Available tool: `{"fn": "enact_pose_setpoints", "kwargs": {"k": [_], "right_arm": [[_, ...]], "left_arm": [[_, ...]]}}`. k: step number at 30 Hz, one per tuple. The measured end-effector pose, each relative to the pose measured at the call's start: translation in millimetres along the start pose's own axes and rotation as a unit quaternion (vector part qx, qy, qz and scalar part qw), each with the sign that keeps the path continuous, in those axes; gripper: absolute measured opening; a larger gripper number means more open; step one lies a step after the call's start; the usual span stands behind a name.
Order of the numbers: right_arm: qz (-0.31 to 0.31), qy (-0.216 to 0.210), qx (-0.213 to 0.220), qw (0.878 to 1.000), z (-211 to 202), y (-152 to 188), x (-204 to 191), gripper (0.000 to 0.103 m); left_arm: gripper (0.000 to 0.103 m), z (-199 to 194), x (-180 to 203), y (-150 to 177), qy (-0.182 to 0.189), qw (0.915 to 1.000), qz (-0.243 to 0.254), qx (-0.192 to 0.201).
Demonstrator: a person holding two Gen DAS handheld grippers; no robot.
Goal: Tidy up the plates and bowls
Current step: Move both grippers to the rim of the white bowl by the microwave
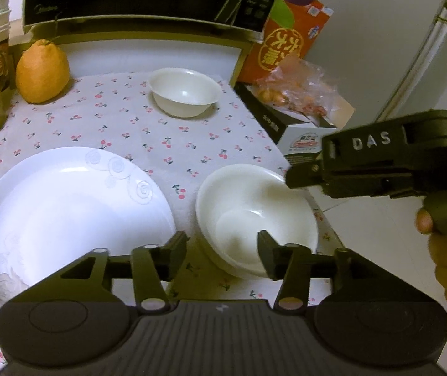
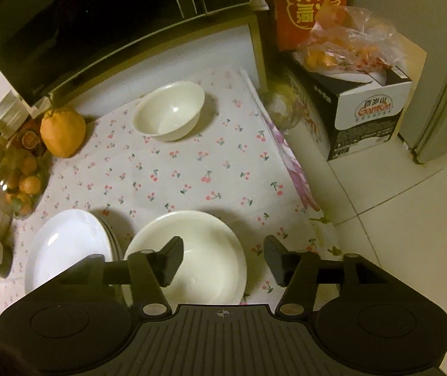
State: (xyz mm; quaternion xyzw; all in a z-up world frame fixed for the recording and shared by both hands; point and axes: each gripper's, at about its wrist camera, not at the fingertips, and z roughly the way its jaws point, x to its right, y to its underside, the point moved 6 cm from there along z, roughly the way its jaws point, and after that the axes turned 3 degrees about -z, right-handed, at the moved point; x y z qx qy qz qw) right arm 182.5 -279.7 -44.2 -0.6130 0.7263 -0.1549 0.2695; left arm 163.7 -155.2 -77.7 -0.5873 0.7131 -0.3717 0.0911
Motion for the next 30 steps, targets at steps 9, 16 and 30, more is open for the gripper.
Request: {"fn": "enact_pose_setpoints", "kwargs": {"k": [9, 16, 30], "right_arm": [[0.007, -0.017, 0.013, 1.0, -6.9, -4.4, -0.6, 0.076], [0.007, -0.032, 0.023, 0.999, -12.4, -7.3, -1.9, 0.082], [-0.033, -0.076, 0.054, 0.995, -13.1, -16.4, 7.9, 0.092]], "left_arm": [[0.076, -16.2, 9.9, 0.0, 0.014, 0.9994, 0.027, 0.015], [0.087, -25.1, 11.4, -1.0, 0.012, 0.9991, 0.033, 0.023], [0.101, -33.3, 1.8, -15.0, -0.028, 0.9969, 0.053, 0.051]]}}
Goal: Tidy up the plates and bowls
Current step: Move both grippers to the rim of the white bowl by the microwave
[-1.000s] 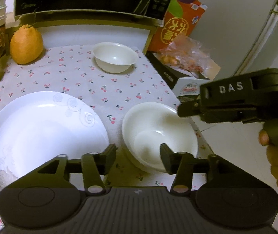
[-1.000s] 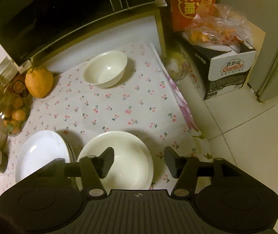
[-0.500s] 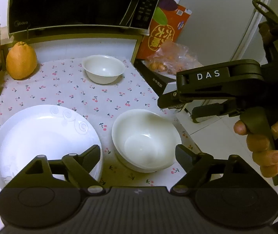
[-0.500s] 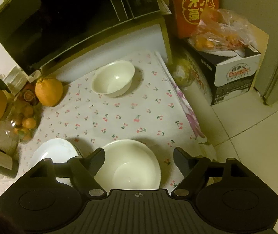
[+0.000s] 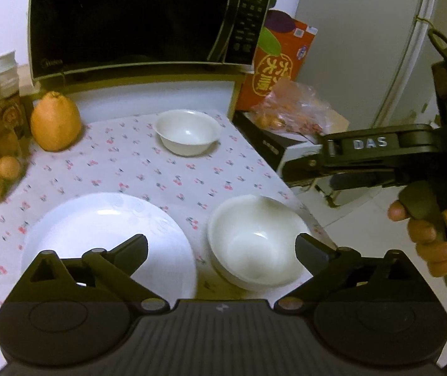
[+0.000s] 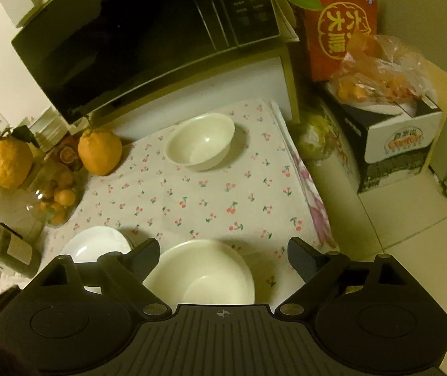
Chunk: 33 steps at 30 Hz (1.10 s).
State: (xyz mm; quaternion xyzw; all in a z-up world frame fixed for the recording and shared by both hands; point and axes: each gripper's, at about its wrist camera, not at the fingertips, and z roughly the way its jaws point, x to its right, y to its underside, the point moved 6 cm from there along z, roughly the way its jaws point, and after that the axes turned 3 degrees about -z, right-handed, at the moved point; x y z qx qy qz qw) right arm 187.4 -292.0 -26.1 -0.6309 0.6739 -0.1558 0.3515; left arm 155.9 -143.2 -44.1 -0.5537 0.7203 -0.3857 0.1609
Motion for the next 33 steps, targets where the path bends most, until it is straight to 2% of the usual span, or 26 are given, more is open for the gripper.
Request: {"fn": "enact_pose_setpoints", "kwargs": {"k": [8, 16, 23, 26, 33], "right_arm": [[-0.001, -0.014, 0.006, 1.0, 16.4, -25.6, 19.2, 0.093], [-0.024, -0.027, 0.006, 0.999, 44.0, -48.5, 13.5, 0.093], [-0.008, -0.045, 0.036, 0.998, 74.7, -71.6, 10.9, 0.093], [-0.001, -0.053, 0.043, 0.998, 91.5, -78.8, 10.7, 0.093], [-0.001, -0.056, 0.067, 0.996, 120.9, -87.6, 7.1, 0.091]], "left_arm": [[0.102, 20.6, -26.1, -18.9, -0.041, 0.9991, -0.008, 0.002], [0.102, 45.2, -40.7, -52.8, -0.049, 0.9982, -0.029, 0.019], [0.102, 75.2, -53.9, -78.0, -0.055, 0.9974, -0.031, 0.035], [0.096, 92.2, -60.8, -87.9, -0.054, 0.9971, -0.032, 0.044], [0.072, 129.1, -77.8, -98.5, -0.017, 0.9966, -0.071, 0.04]]}}
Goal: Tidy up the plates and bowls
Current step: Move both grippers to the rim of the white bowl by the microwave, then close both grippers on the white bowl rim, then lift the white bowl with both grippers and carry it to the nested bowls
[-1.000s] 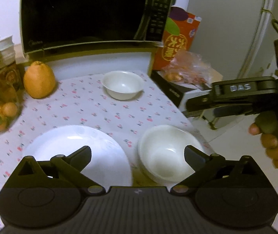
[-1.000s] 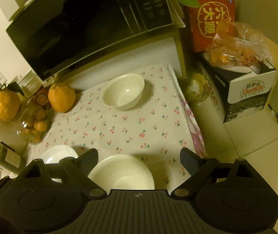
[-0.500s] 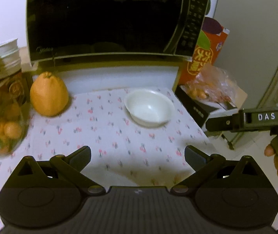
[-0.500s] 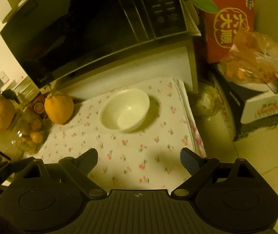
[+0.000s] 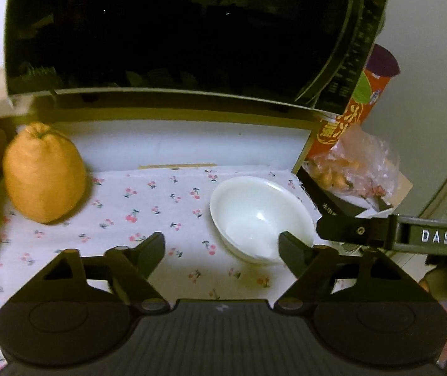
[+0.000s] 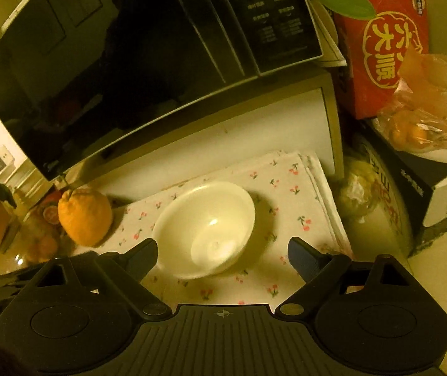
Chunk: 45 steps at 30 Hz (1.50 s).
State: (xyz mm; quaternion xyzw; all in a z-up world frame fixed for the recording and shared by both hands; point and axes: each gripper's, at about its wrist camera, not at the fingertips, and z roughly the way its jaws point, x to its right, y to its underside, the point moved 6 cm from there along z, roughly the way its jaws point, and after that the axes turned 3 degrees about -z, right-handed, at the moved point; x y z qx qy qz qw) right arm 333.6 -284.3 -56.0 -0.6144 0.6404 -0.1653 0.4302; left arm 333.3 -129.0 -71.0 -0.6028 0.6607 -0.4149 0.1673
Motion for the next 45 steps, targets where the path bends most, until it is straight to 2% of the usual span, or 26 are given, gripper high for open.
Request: {"fn": "enact_pose_setpoints", "kwargs": {"k": [4, 7, 11, 15, 23, 30, 45], "right_arm": [[0.005, 0.007, 0.005, 1.0, 11.2, -1.8, 4.3, 0.083], [0.018, 0.01, 0.006, 1.0, 18.2, -1.4, 9.1, 0.069], [0.034, 0.012, 0.003, 0.999, 26.1, 0.2, 14.6, 0.053], [0.043, 0.011, 0.001, 0.999, 31.0, 0.9, 17.1, 0.039], [0.041, 0.007, -0.012, 0.999, 40.1, 7.1, 12.0, 0.019], [0.034, 0.007, -0.015, 0.999, 39.8, 8.8, 7.8, 0.015], [0.025, 0.006, -0.003, 1.0, 16.2, 2.0, -8.1, 0.015]], "left_arm": [[0.057, 16.5, -3.3, -0.6, 0.011, 0.9998, -0.017, -0.006], [0.047, 24.3, -4.5, -1.9, 0.024, 0.9989, -0.036, -0.018], [0.041, 30.1, -3.6, -1.7, 0.031, 0.9981, -0.045, -0.027], [0.029, 33.7, -6.2, 0.6, 0.029, 0.9975, -0.054, -0.036], [0.014, 35.5, -5.5, -0.1, 0.039, 0.9964, -0.063, -0.042], [0.014, 33.6, -9.0, -0.5, 0.034, 0.9966, -0.063, -0.041], [0.014, 14.5, -2.8, -2.7, 0.028, 0.9977, -0.053, -0.034]]}}
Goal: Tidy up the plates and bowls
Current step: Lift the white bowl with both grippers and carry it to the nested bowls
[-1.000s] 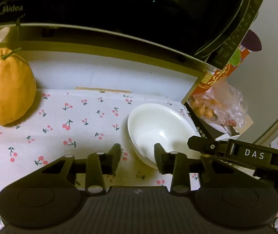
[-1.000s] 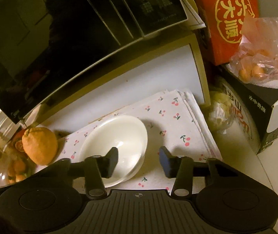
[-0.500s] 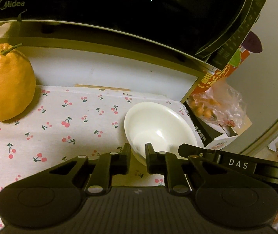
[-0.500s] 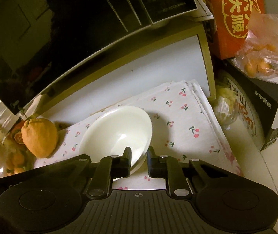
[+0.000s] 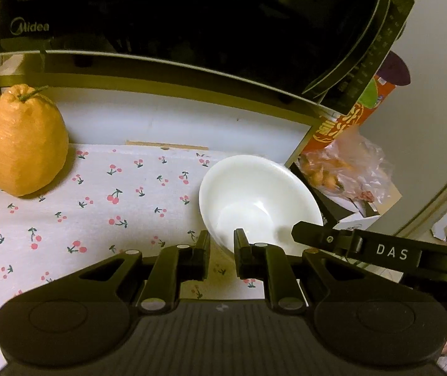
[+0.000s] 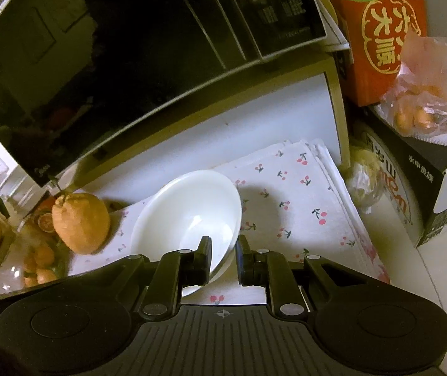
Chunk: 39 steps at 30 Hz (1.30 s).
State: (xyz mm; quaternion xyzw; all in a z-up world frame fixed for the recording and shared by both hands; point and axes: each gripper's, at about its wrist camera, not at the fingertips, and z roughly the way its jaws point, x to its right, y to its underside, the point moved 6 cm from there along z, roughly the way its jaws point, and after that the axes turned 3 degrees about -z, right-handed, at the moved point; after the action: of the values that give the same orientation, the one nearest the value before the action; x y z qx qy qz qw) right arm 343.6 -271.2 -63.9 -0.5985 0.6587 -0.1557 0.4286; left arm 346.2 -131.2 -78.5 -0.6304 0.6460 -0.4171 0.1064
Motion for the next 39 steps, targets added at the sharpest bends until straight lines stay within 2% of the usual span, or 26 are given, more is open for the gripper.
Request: {"fn": "enact_pose_setpoints", "kwargs": {"k": [21, 39], "right_arm": [[-0.014, -0.002, 0.041, 0.999, -81.9, -15.9, -27.6, 0.016], [-0.03, -0.003, 0.041, 0.999, -138.0, 10.7, -45.0, 0.017]], "left_arm": [[0.014, -64.1, 30.9, 9.9, 0.023, 0.9996, 0.0, 0.016], [0.014, -112.7, 45.0, 48.1, 0.05, 0.9983, -0.026, 0.012]]}}
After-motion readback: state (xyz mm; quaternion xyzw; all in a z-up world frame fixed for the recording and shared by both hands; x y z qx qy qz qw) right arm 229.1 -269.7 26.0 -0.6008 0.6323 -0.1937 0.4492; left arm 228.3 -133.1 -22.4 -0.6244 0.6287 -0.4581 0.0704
